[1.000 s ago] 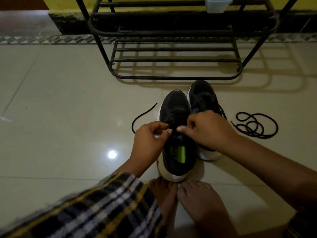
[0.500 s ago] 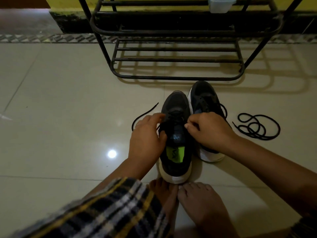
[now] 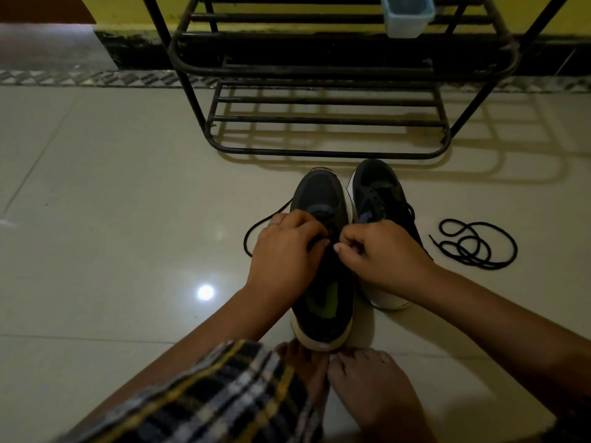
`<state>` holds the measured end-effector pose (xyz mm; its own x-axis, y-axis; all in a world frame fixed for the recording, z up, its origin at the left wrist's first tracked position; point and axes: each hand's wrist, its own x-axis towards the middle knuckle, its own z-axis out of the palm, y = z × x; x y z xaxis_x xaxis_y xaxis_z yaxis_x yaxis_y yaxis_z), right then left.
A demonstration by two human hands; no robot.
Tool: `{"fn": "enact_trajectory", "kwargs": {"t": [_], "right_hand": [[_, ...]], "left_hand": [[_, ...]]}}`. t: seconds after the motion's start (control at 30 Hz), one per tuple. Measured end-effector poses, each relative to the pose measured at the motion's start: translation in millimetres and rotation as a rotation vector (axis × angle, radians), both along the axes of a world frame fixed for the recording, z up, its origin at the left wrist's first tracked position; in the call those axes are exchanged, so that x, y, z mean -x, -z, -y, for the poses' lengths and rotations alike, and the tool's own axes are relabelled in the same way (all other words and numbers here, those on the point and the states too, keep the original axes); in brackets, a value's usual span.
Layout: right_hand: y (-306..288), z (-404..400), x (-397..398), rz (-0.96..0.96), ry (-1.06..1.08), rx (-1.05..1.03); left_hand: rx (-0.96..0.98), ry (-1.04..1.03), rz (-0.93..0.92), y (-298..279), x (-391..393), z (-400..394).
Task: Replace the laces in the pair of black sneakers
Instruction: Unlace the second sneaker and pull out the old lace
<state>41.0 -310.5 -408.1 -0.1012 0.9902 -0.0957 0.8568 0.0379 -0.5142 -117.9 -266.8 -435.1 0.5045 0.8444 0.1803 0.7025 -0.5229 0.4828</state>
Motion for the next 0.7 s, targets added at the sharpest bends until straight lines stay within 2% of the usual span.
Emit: {"fn": "enact_trajectory", "kwargs": {"t": [0.17,0.3,0.33,0.4,0.53,0.6,0.7], "right_hand": [[-2,2,-2,0.114,0.031,0.048],[-2,4,-7,0.157,0.045,0.082],[-2,5,-6,0.143,0.053,0.089],[-2,6,-2,0.131,0.058,0.11],[0,3,3,0.153,0.073,0.156],[2,0,1,0.128,0.097,0.175],[3,-1,-4,0.101,0.113,0.178]], "left_hand": [[0.166,-0.094,0.217,-6,3,-1],[0.516,-0.293,0.607,-18,10,-7],[0.575,-0.31,0.645,-20,12,-8],[0.556,-0.271,0.539,-20,15,-11],[0.441,-0.176,0.175,-14,17,-11],[0.397,-0.156,0.108,-13,17,-9],[0.358,-0.133,0.135,-11,15,-9]]}}
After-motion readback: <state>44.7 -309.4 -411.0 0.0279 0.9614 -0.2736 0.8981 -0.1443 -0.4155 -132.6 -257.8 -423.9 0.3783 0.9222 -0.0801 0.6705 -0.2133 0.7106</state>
